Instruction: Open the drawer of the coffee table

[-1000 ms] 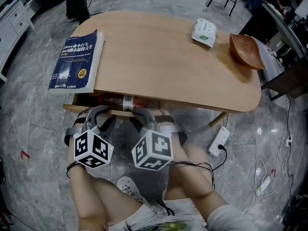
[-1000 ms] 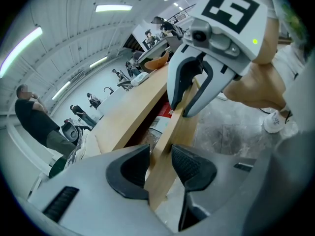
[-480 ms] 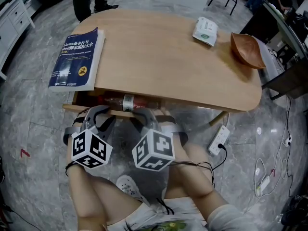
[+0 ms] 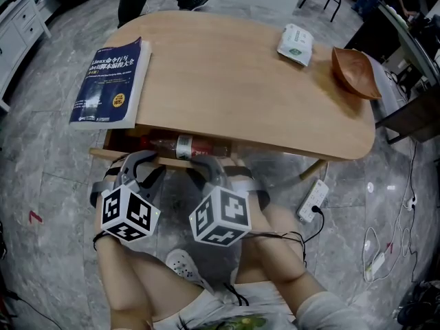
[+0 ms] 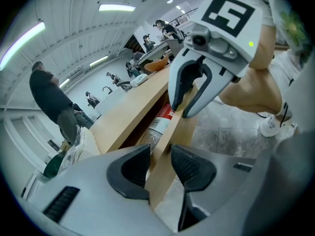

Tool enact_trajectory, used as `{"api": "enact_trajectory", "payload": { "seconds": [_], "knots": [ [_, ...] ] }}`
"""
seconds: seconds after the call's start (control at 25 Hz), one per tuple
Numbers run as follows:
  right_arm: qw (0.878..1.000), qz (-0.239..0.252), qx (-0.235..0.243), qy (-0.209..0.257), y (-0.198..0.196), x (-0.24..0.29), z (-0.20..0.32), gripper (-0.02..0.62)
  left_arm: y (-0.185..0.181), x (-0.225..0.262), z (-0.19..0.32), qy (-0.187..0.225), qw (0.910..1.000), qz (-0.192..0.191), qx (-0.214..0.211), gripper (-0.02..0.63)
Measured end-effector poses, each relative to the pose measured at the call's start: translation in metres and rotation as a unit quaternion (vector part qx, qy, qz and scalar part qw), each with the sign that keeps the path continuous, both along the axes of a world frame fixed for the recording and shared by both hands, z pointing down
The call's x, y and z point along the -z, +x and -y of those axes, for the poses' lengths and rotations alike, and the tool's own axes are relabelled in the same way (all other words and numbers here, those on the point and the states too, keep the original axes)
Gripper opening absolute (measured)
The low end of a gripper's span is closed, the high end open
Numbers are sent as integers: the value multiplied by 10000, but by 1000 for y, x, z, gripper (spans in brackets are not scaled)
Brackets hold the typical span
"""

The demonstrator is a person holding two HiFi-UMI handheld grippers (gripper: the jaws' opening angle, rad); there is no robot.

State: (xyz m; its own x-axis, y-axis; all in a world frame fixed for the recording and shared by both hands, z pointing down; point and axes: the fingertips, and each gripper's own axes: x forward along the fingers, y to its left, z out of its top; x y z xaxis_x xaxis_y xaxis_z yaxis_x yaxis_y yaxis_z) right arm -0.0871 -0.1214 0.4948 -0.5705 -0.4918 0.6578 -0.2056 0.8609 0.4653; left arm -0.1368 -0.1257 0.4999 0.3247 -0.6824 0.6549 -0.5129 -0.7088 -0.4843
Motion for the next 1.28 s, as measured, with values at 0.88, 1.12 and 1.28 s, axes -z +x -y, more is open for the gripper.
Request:
{"api": "enact_trajectory", "payload": {
  "seconds": [0.88,1.12,1.28],
  "knots": [
    [9998,7,-24,-201,1,0,-9,86,0,1,-10,-53,9999,-126,-29,135],
    [9996,15,-9,-267,1,0,-11,86,0,1,-12,-70,9999,-126,-32,133],
    [9997,-1,-4,-242,1,0,-11,86,1,1,-12,-48,9999,-129,-8,133]
  ]
}}
